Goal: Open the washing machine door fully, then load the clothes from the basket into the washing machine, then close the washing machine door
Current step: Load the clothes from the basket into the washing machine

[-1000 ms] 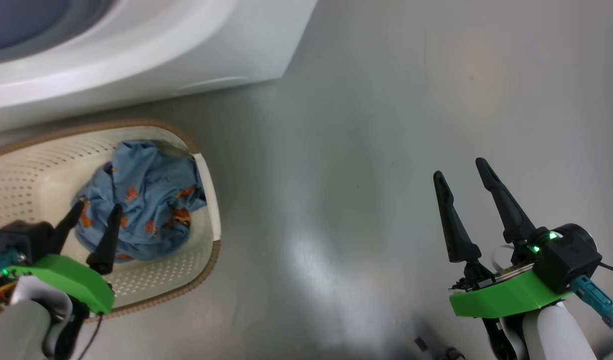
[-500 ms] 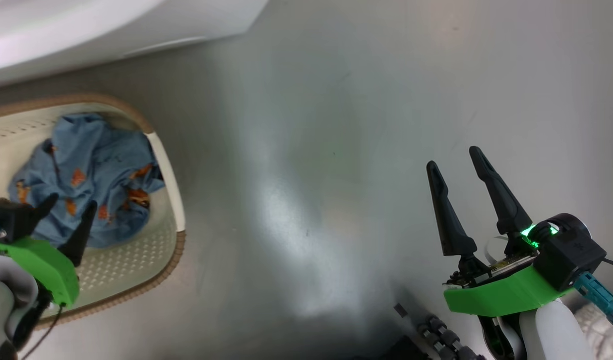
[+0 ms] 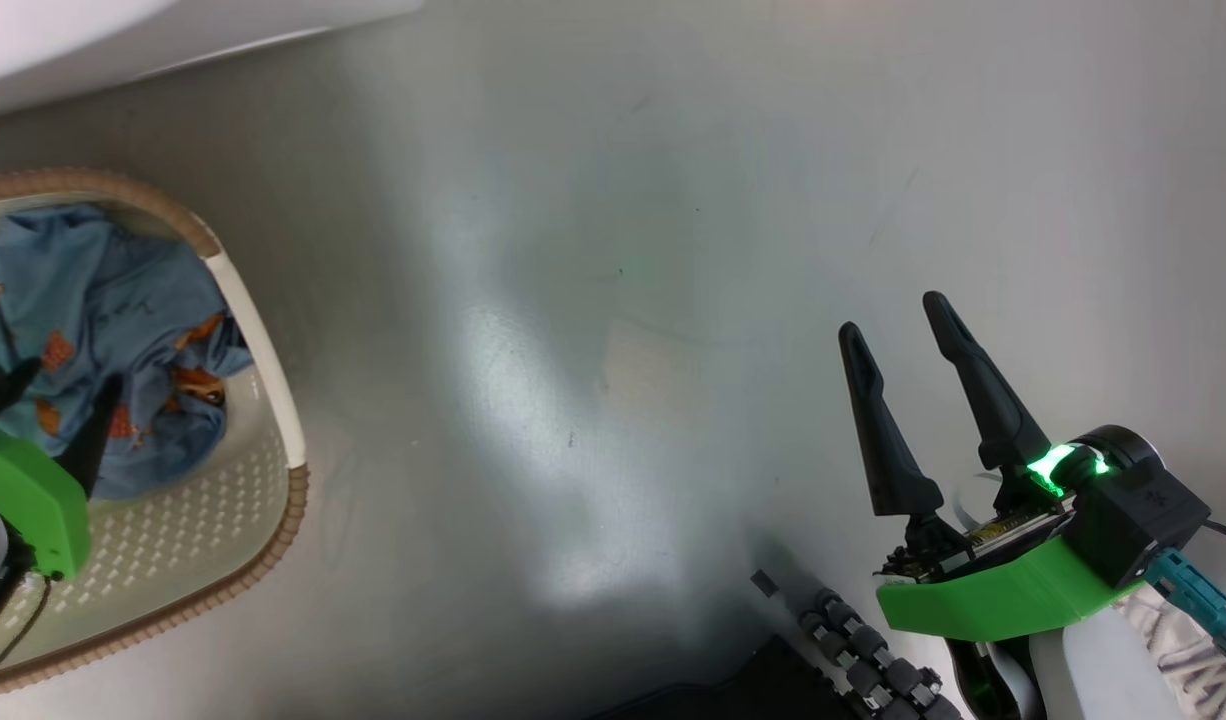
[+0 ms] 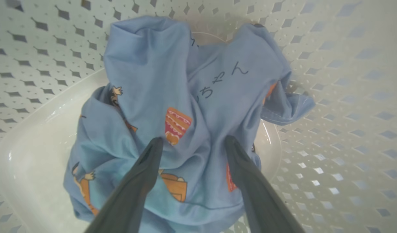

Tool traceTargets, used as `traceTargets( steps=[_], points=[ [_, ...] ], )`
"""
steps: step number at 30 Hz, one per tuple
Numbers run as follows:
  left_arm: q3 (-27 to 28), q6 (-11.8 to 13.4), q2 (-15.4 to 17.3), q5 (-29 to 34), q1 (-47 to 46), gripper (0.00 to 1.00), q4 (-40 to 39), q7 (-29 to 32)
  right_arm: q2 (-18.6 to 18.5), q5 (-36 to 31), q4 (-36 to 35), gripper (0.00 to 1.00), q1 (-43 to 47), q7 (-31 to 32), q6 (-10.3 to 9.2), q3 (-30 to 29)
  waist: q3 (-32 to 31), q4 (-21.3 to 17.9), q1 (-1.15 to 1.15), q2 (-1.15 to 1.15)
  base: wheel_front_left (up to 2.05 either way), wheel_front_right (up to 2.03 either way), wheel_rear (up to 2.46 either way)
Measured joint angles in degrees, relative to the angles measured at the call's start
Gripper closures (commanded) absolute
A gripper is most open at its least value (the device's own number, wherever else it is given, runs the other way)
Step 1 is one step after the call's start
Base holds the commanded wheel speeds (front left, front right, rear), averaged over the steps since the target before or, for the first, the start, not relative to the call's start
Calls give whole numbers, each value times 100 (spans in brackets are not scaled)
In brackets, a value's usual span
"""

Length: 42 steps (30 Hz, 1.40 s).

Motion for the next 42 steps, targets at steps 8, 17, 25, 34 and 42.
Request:
traceTargets(
  steps=[8, 17, 25, 34, 42],
  points=[
    [-134, 0, -16, -27, -213, 0, 409, 0, 2, 123, -52, 0, 14, 0, 0, 30, 121, -125, 0, 0, 0, 0, 0],
    [-370, 0, -183, -43, -510, 0, 845, 0, 9, 137, -102, 0, 70, 0, 0, 36, 222, -181, 0, 0, 0, 0, 0],
    [-669, 0, -309, -109, -652, 0, 1158, 2, 18, 137, -144, 0, 196, 0, 0, 33, 196, -226, 0, 0, 0, 0, 0],
    [-928, 0, -439, -487, -732, 100, 1198, 210, 29, 137, -176, 0, 337, 0, 0, -15, 136, -230, 0, 0, 0, 0, 0],
    [-917, 0, -353, -973, -720, 100, 865, 49, 30, 96, -149, 0, -11, 0, 0, -116, 18, -106, 0, 0, 0, 0, 0]
  ],
)
